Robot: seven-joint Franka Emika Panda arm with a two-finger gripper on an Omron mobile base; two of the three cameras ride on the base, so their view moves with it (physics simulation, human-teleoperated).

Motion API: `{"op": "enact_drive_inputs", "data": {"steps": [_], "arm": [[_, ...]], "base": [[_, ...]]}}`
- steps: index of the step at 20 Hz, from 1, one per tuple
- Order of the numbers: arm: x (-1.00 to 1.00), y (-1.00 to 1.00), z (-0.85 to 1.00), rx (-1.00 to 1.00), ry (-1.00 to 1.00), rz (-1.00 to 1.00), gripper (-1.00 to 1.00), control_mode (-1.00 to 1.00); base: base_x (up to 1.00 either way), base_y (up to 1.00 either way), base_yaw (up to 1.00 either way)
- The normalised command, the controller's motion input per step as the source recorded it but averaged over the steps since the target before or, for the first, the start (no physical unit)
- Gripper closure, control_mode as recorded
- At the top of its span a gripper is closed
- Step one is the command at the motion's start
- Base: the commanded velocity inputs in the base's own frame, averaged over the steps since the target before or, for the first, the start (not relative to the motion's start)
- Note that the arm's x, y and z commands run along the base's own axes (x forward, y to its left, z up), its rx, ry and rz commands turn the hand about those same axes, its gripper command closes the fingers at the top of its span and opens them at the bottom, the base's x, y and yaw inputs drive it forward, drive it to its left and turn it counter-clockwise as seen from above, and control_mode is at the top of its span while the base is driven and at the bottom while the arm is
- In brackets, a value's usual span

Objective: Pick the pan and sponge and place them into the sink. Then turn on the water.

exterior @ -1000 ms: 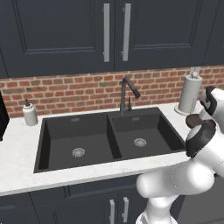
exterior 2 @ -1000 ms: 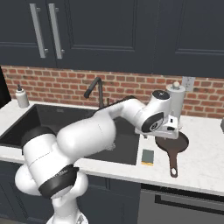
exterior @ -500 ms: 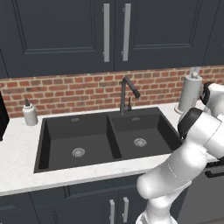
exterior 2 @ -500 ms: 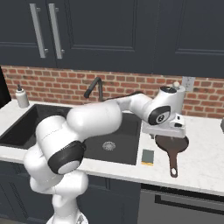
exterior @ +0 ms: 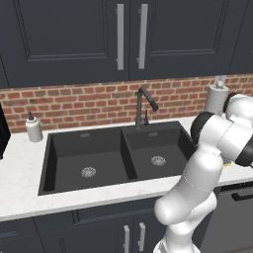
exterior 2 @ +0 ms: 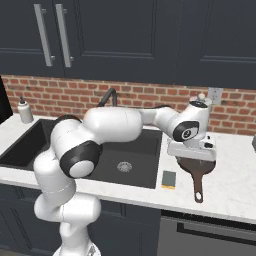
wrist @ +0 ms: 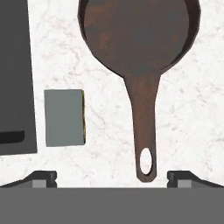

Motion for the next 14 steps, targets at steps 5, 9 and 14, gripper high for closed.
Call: {"op": "enact_drive_inputs", "data": {"steps": [5, 9, 14], "arm": [[0.01, -0.02, -0.24, 0.00, 0.06, 0.00, -1.00, -1.00], [0.03, 0.00, -0.20, 0.00, 0.07, 0.00, -1.00, -1.00], [0.04, -0.02, -0.26, 0.00, 0.03, 0.00, -1.00, -1.00]], "base": [[0.00, 0.00, 0.00], [0.00, 0.00, 0.00], [0.00, 0.00, 0.00]]}}
